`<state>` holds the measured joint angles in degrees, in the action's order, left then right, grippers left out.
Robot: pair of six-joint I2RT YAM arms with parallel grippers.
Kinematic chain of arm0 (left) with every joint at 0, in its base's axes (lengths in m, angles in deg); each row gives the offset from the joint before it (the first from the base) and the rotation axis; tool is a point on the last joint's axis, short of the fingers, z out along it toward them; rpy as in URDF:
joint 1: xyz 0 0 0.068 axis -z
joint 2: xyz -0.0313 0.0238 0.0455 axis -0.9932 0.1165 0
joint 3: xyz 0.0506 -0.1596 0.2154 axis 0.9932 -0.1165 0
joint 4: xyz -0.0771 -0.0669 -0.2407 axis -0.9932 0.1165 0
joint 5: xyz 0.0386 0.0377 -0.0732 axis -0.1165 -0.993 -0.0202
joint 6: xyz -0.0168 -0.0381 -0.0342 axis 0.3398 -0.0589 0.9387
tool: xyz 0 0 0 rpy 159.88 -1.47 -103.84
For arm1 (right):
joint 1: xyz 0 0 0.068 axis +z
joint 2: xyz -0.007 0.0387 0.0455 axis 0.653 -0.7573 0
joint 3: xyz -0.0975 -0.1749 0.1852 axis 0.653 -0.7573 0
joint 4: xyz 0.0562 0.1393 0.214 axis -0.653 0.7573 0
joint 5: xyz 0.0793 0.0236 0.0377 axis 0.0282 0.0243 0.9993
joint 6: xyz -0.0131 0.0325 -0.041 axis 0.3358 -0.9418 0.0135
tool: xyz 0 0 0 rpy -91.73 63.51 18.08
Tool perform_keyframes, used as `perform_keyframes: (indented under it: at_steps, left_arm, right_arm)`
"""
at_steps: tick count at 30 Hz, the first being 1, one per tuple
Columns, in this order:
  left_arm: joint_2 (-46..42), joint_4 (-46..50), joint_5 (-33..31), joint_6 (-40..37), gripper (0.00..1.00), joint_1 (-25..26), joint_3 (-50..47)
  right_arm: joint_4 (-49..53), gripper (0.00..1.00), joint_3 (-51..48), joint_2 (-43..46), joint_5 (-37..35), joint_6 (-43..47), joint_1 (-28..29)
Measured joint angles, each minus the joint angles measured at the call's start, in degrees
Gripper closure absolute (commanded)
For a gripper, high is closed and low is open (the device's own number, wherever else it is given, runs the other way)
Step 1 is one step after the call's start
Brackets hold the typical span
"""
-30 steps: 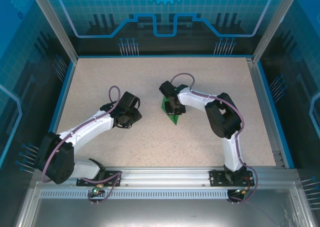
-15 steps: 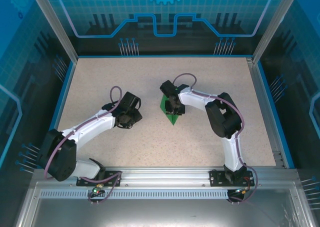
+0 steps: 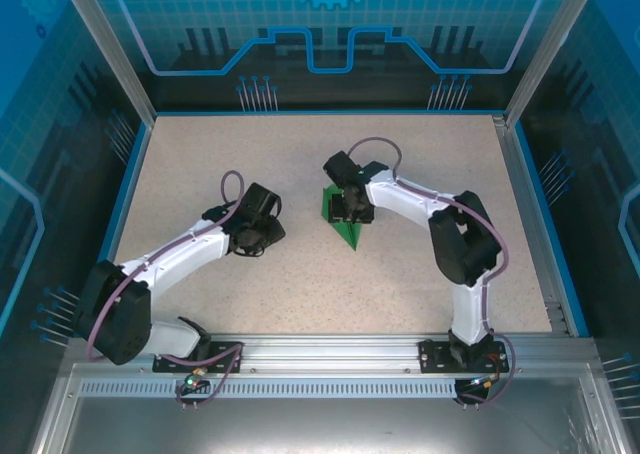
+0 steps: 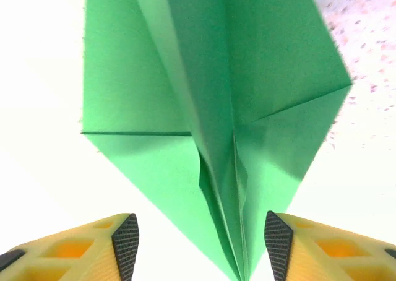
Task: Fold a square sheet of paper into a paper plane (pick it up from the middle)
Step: Move a paper plane to the center of the table, then reset both arms
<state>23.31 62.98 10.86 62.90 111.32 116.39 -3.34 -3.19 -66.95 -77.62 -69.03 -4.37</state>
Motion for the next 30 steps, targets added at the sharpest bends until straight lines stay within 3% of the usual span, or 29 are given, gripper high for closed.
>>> perform_keyframes:
  at_steps: [4,8,13,17,21,25,30]
  left_arm:
    - [-1.4,0.2,-1.5,-1.6,0.49,0.0,0.5]
    - [-4.8,1.0,-6.4,-4.2,0.25,0.0,0.5]
    - [-10.2,2.0,-19.0,-8.5,0.01,-0.9,0.5]
    - [-11.9,0.5,-29.6,-13.8,0.01,-4.2,-0.5]
    - [-11.9,-5.8,-36.0,-21.5,0.01,-11.2,-4.4]
    - [-10.9,-16.7,-37.0,-29.0,0.01,-16.6,-12.6]
    - [-4.2,-31.2,-35.3,-35.5,0.01,-18.3,-18.7]
  right_arm:
    - [0.5,0.33,-1.0,7.2,-3.2,1.5,-0.1]
    - [-1.5,0.27,-7.7,20.5,-11.0,4.3,-1.5]
    - [-10.6,0.17,-22.0,38.1,-20.3,10.8,-11.3]
    - [-19.7,0.14,-33.0,40.7,-22.3,17.8,-20.5]
    - [-29.1,0.16,-41.8,37.2,-18.1,23.1,-28.1]
    - [-41.3,0.15,-48.9,34.4,-14.8,29.7,-29.3]
    - [-57.3,0.18,-52.2,29.1,-10.6,36.5,-29.3]
